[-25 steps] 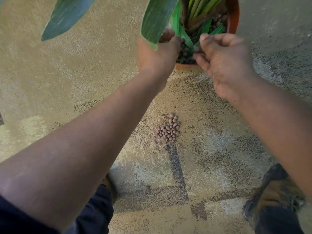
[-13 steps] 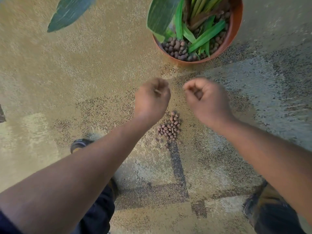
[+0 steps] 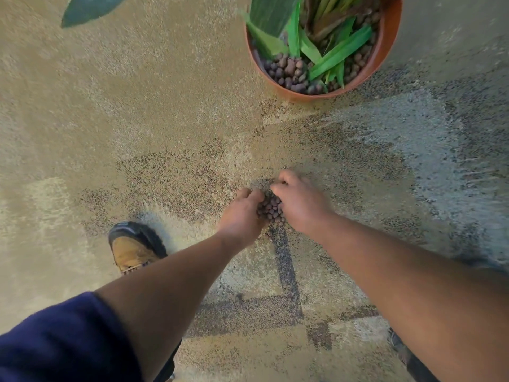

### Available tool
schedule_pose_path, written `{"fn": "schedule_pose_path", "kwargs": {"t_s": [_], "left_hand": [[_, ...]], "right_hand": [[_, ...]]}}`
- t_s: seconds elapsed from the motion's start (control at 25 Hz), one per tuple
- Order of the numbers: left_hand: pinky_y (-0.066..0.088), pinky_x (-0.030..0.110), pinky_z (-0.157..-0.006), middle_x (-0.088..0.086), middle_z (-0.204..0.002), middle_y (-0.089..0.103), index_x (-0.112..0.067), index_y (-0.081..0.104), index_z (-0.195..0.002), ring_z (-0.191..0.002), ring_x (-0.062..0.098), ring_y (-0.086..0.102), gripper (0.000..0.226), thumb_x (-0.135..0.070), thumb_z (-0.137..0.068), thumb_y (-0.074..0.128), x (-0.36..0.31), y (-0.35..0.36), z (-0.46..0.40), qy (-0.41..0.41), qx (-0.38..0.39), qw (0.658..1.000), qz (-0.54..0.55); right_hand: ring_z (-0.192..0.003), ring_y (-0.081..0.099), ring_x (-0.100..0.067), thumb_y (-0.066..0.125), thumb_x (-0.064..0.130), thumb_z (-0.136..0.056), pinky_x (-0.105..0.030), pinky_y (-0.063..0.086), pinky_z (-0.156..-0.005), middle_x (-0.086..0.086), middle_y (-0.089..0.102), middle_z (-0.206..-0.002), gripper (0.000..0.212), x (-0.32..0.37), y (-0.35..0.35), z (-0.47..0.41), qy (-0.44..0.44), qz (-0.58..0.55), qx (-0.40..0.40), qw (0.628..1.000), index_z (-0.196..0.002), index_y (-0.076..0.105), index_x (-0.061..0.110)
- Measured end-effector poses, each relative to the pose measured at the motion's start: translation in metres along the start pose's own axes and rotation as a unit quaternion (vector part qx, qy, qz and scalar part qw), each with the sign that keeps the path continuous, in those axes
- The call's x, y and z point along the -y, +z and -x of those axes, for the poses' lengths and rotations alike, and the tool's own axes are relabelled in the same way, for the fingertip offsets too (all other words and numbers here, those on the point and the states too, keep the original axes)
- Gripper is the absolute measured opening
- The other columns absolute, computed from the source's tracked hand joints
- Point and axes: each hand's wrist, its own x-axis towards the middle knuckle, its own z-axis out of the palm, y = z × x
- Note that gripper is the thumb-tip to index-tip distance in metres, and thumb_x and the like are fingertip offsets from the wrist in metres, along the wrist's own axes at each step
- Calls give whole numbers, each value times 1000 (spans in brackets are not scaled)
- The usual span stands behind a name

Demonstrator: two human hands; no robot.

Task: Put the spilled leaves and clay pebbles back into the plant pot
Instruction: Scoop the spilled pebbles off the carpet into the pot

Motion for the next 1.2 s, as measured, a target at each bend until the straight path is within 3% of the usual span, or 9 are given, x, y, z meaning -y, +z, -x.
{"fn": "schedule_pose_path", "kwargs": {"t_s": [0.12,0.36,0.56,0.84,1.0,1.08,1.2], "left_hand": [[60,33,-93,2,-125,58,-16,61,-122,-111,24,63,31,-12,-92,70,2,-3,1,13,-3,1000,9],[59,31,-95,1,-127,60,-14,67,-114,-116,26,63,20,-9,-95,67,5,-3,1,7,10,999,40],[59,25,-94,0,-130,56,-15,69,-117,-121,24,61,25,-6,-94,69,10,-5,1,20,37,999,22],[59,27,-95,-3,-129,57,-17,70,-117,-121,23,61,31,1,-94,63,9,1,2,7,14,1000,27],[60,26,-91,-4,-127,57,-17,71,-112,-118,22,62,24,-3,-94,65,7,5,2,-9,-7,999,37],[60,25,-91,-3,-125,59,-17,71,-107,-117,24,63,20,-2,-95,65,6,5,1,-20,-18,998,55],[58,20,-91,-2,-124,60,-16,72,-108,-115,23,64,19,-4,-97,62,6,4,0,-15,-23,998,59]], "right_hand": [[-123,50,-26,69,28,-93,-39,54,-99,-5,48,-134,37,1,-1,1,7,14,15,1000,-127,56,16],[-99,56,-20,65,12,-94,-36,58,-85,-6,56,-115,14,-21,1,5,21,-44,4,999,-106,58,14],[-118,58,-27,70,7,-89,-41,57,-98,-7,58,-129,48,-27,11,6,33,-46,-18,998,-134,56,17],[-115,58,-26,68,11,-93,-41,57,-97,-7,58,-124,38,-29,14,8,55,-69,-29,996,-129,55,16],[-102,57,-22,63,13,-97,-39,58,-92,-3,56,-111,6,-31,12,12,60,-79,-32,995,-100,59,16],[-98,56,-19,62,12,-97,-37,58,-90,0,56,-106,7,-32,13,14,71,-104,-40,991,-92,60,17],[-100,58,-18,63,11,-96,-36,58,-95,4,57,-108,9,-33,13,15,85,-153,-42,984,-97,64,20]]}}
